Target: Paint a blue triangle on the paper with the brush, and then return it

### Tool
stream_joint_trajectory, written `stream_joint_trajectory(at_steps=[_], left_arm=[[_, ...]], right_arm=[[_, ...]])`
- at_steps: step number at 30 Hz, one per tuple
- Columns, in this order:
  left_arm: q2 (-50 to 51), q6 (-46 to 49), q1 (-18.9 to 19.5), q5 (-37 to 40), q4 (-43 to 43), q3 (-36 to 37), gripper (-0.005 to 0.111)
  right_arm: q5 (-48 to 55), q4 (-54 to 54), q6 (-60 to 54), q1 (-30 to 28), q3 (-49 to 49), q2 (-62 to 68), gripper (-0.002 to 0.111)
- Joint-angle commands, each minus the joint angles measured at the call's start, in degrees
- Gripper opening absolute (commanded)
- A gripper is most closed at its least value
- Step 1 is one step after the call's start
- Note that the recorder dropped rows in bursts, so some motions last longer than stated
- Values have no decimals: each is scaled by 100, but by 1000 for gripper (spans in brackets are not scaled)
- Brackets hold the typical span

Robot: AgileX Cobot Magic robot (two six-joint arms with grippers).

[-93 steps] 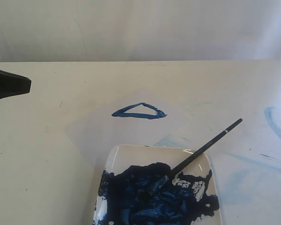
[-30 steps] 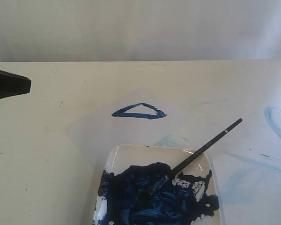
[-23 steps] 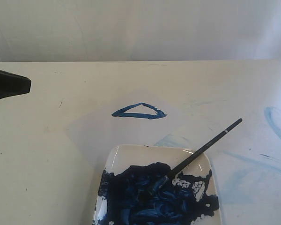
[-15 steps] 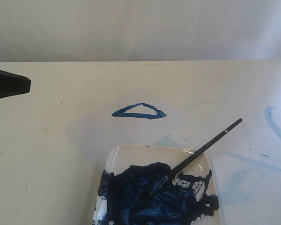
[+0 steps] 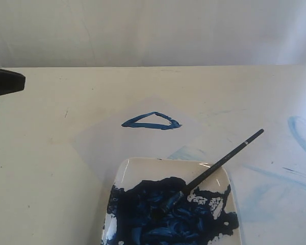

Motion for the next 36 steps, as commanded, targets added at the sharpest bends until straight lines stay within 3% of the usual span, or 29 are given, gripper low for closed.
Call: stream_joint_trajectory(at_steps=[1, 13, 24, 30, 36], left_arm=[[-648, -6, -14, -104, -73, 45, 0], [-2419, -6, -14, -84, -73, 45, 0], [-4642, -6, -14, -69, -73, 45, 0], [-5630, -6, -14, -136, -85, 1136, 0], [-5630, -6, -14, -1104, -111, 2298, 0]], right_arm=[[-82, -17, -66, 18, 5, -29, 0], [-82, -17, -66, 18, 5, -29, 0], [-82, -17, -66, 18, 5, -29, 0], [-82, -17, -66, 18, 5, -29, 0], [-72, -17, -66, 18, 5, -29, 0]])
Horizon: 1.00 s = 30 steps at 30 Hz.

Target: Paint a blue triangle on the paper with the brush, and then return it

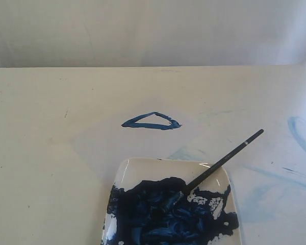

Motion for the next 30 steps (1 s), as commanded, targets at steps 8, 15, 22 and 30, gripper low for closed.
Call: stream_joint_trajectory(at_steps=[8, 15, 22, 30], left_arm=[[-37, -6, -14, -544, 240, 784, 0], [-37, -6, -14, -567, 240, 784, 0], [-37, -1870, -14, -688, 1795, 846, 0], [-37, -9133, -14, -2449, 5730, 1610, 0]], right_arm=[[-61, -17, -61, 18, 5, -29, 0], [-61, -17, -61, 18, 5, -29, 0], [-61, -17, -61, 18, 5, -29, 0], [-61, -17, -61, 18, 5, -29, 0]])
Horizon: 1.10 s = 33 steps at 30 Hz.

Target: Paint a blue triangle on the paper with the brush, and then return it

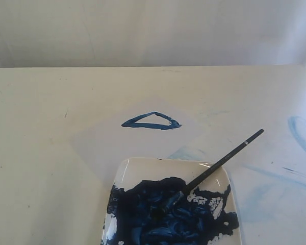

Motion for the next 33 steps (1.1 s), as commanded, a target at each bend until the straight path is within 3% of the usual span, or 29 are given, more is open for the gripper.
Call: stream_joint_trajectory(at_steps=[1, 5, 9, 20, 27, 33], left_arm=[[-37, -3223, -14, -1101, 2096, 555, 0], [-37, -3442, -14, -1856, 2670, 1170, 0], [-37, -3252, -14, -1956, 2683, 1452, 0], [-37, -2405, -14, -5, 2683, 1452, 0], [-37, -1516, -14, 3, 2683, 1452, 0], [-37, -1480, -14, -20, 2734, 1452, 0]], right_arm=[[-61, -17, -51, 18, 5, -29, 0], [-61, -17, -51, 18, 5, -29, 0], [-61, -17, -51, 18, 5, -29, 0], [-61, -17, -51, 18, 5, -29, 0], [-61, -17, -51, 18, 5, -29, 0], [-61, -17, -51, 18, 5, -29, 0]])
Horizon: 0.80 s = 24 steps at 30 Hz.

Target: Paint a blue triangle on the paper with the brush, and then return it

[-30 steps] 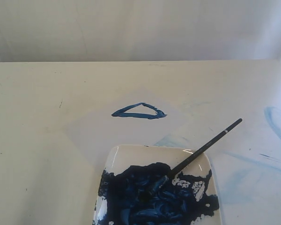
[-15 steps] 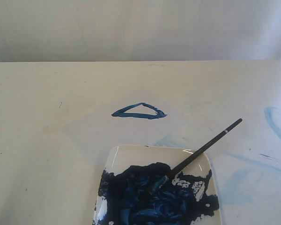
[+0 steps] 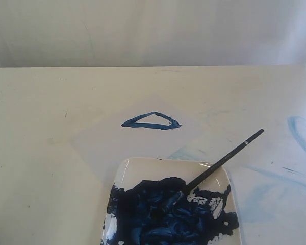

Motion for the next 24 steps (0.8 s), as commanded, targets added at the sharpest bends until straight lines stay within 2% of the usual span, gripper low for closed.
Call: stream_joint_trajectory(at_steps=[1, 8, 15, 24], left_arm=[[-25, 59, -14, 14, 154, 22, 0], [-25, 454, -14, 14, 302, 22, 0], [-25, 1665, -25, 3, -459, 22, 0], [-25, 1680, -203, -7, -472, 22, 0]], right_arm=[[-61, -17, -51, 18, 5, -29, 0], [-61, -17, -51, 18, 5, -29, 0], [-61, -17, -51, 18, 5, -29, 0], [-61, -17, -51, 18, 5, -29, 0]])
